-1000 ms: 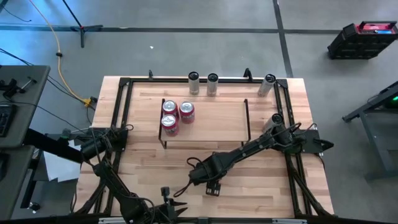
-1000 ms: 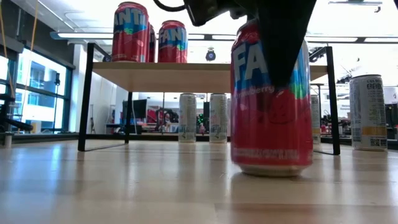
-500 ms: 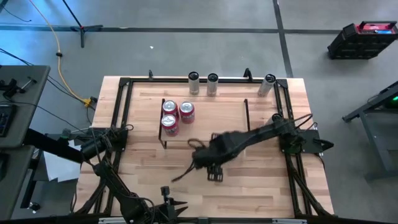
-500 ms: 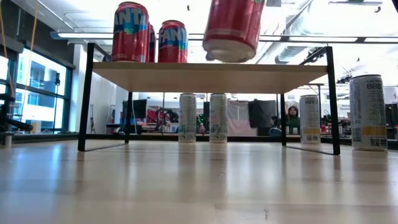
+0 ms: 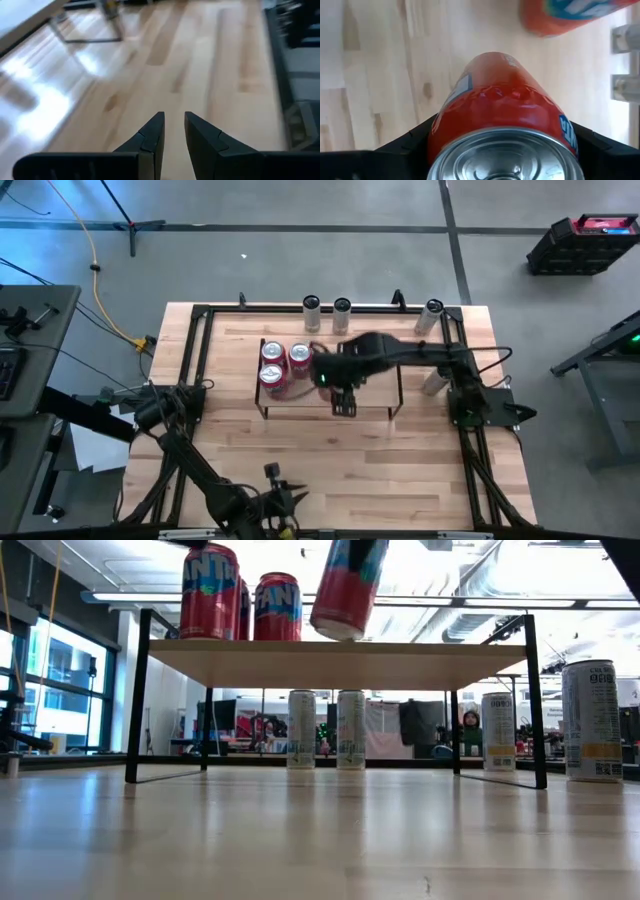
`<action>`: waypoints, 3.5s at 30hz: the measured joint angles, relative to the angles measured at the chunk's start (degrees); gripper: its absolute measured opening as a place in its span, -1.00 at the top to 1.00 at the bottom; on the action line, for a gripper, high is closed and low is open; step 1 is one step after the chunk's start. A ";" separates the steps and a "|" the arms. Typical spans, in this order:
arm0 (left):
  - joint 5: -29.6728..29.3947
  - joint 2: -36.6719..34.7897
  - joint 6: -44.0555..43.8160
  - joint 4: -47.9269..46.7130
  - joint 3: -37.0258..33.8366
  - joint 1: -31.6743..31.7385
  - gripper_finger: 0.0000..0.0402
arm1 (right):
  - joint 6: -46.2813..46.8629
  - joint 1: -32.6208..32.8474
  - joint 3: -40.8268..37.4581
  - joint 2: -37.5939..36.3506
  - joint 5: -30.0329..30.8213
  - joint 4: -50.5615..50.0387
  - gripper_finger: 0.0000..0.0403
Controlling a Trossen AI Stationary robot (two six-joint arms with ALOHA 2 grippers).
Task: Place canned beverage on shelf
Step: Put the red soda can on the shelf aligned with the other red soda can
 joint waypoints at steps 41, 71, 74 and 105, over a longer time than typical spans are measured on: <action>-0.85 -3.77 -9.46 -16.20 0.02 -0.04 0.67 | -7.59 -4.20 0.13 1.33 -7.80 -0.33 -0.45; -1.00 -3.73 -9.57 -16.62 0.02 -0.49 0.67 | -7.28 -5.10 0.23 1.44 -4.61 0.10 -0.72; -1.00 -3.73 -9.58 -16.62 0.02 -0.49 0.67 | -7.30 -5.10 0.23 1.44 -4.85 1.19 -0.73; -1.20 -3.71 -12.06 -17.79 0.00 -1.07 0.67 | -6.60 -5.37 0.23 -1.57 -5.32 -0.35 -0.74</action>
